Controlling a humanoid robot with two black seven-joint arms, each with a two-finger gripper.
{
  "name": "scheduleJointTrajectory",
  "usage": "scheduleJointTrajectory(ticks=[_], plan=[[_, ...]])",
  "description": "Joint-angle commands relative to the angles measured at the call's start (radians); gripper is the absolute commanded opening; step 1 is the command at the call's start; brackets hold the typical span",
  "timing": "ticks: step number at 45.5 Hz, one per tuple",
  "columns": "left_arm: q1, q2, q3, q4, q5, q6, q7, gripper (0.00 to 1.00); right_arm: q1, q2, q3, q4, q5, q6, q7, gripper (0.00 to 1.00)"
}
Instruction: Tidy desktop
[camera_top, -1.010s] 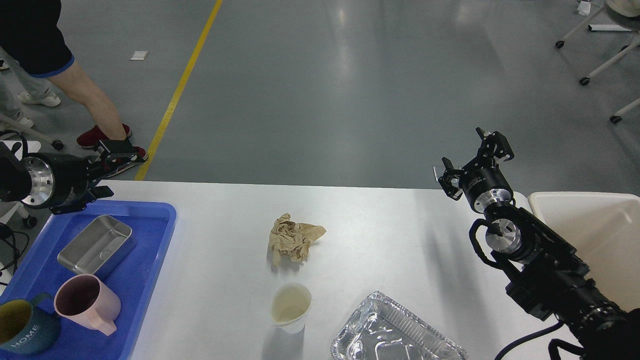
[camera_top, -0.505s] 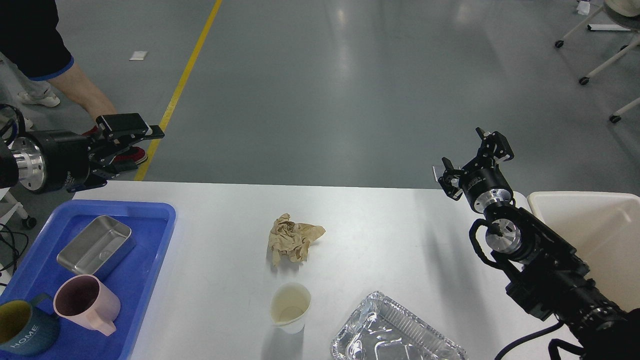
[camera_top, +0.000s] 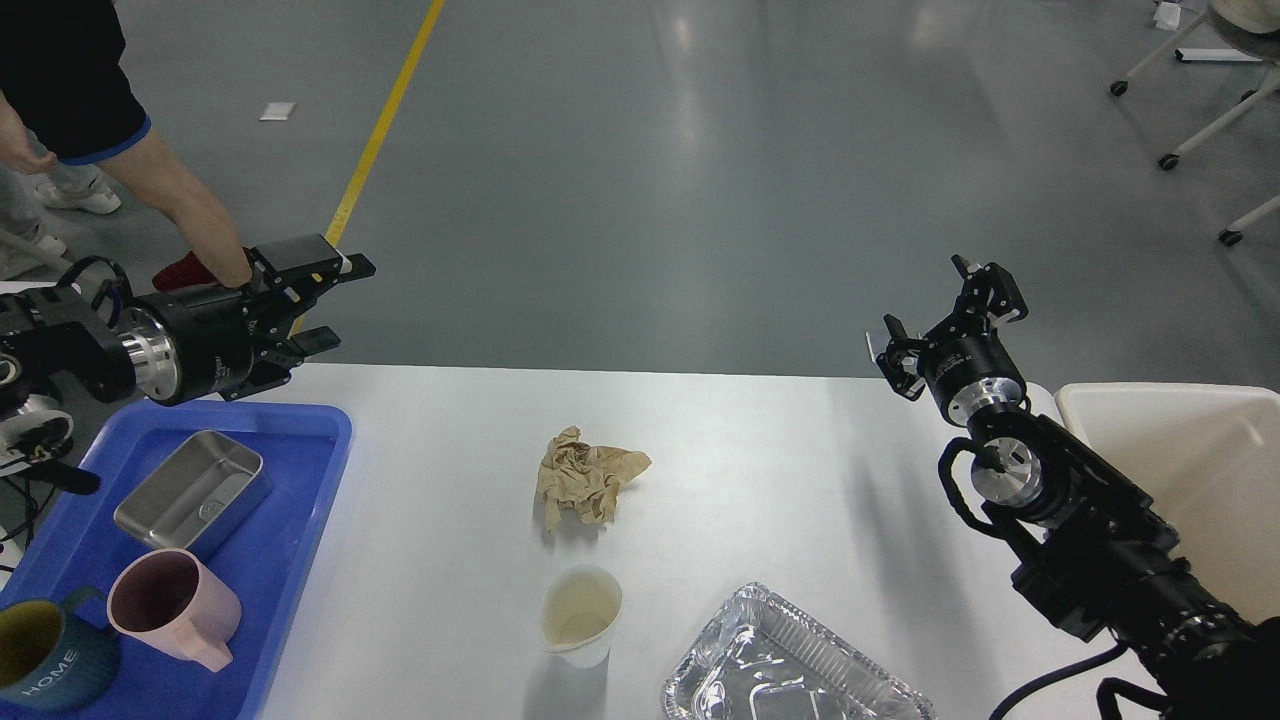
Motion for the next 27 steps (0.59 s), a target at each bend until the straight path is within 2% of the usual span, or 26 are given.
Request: scheduleJointTrajectory(ticks=[1,9,15,27], plan=[[0.013,-0.081,0.0,0.055,0.003,0.008,-0.012,0.96,-0.002,-0.001,0.0,0.0,0.0,0.0,0.0,1.0],[0.011,-0.157,-0.025,0.107,0.0,0.005,-0.012,0.97,-0.003,-0.003,0.0,0.0,0.0,0.0,0.0,1.0],[0.017,-0.247,-0.093,0.172,-0.023,0.006,-0.014,0.97,-0.003,-0.001,0.0,0.0,0.0,0.0,0.0,1.0],[0.131,-0.414,-0.311,0.272,-0.103,0.02,-0.026,0.97,-0.005,-0.003,0.0,0.0,0.0,0.0,0.0,1.0]])
